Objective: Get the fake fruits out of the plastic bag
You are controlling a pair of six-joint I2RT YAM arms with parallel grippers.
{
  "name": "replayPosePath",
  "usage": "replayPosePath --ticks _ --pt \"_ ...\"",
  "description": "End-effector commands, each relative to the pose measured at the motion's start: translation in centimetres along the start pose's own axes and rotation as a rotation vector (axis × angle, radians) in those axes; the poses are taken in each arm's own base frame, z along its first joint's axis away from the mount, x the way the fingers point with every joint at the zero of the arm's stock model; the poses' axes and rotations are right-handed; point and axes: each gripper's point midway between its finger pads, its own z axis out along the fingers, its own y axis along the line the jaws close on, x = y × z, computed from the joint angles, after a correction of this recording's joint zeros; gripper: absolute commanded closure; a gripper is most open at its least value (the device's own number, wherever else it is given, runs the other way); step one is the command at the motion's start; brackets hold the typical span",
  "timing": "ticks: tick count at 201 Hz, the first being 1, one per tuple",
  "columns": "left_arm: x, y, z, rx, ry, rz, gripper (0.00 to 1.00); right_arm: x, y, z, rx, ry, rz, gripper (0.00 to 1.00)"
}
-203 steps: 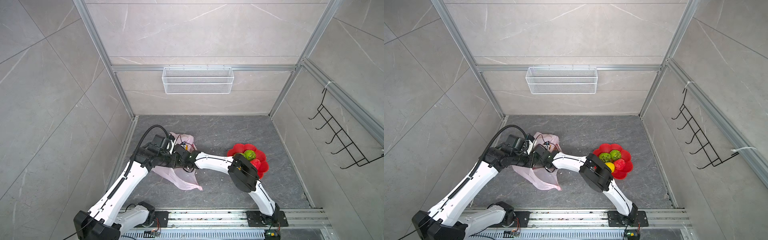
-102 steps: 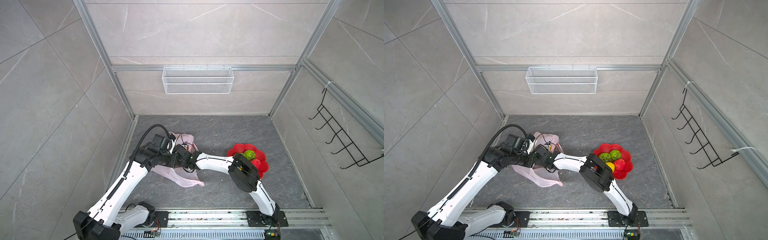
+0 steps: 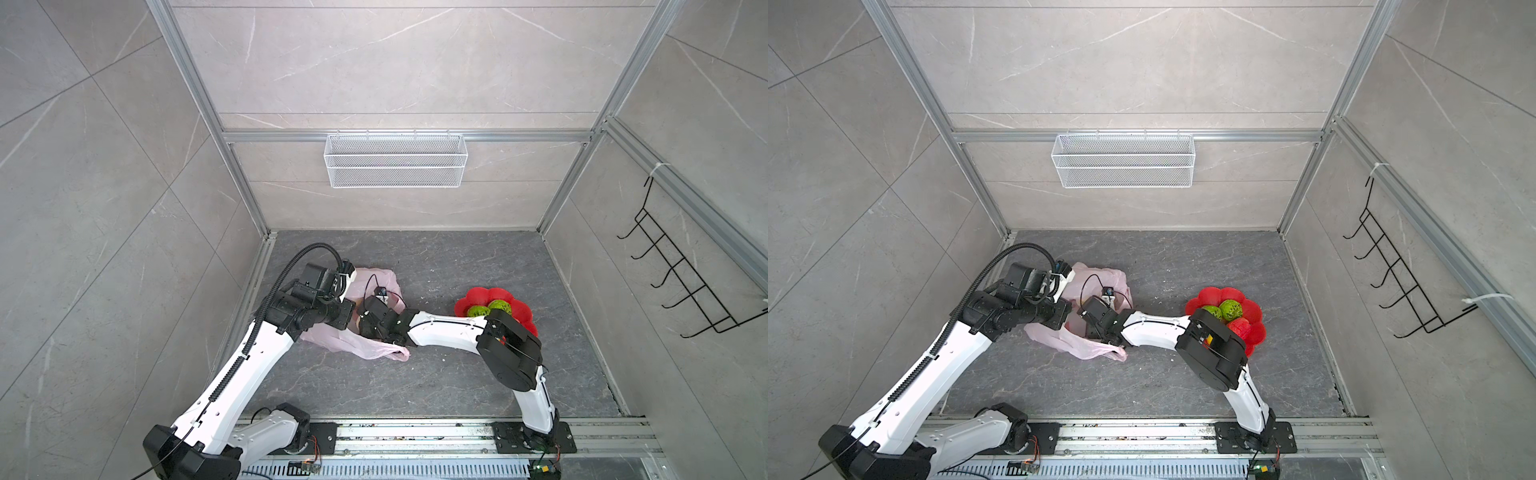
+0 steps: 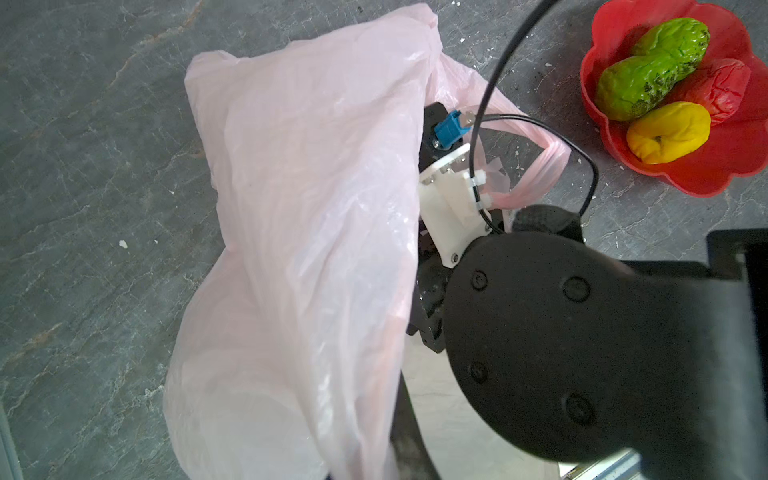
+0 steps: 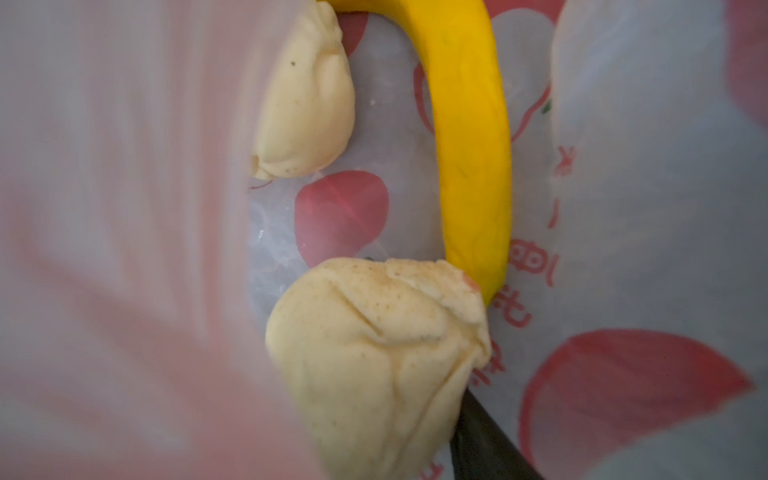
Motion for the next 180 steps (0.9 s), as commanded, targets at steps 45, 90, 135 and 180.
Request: replayPosePath --ticks 45,90,135,180 --pt "-1.0 -1.6 -0.7 0.083 -0.092 0.076 0.99 -1.9 0.7 -3.5 -0.043 -0.068 -0.049 0.44" --pt "0.0 -1.9 -0.5 0.105 -0.085 0.075 1.00 -1.9 0.5 -4.5 -0.050 -0.065 -0.066 0.45" --pt "-0.5 -0.6 0.5 0.030 -0.095 0.068 1.00 -1.7 0.6 -6.3 -0.086 -0.051 -0.092 0.45" --pt "-1.3 0.0 1.9 0.004 -0.097 0.051 1.00 -1.7 0.4 -7.9 -0.102 -0.054 -0.116 0.46"
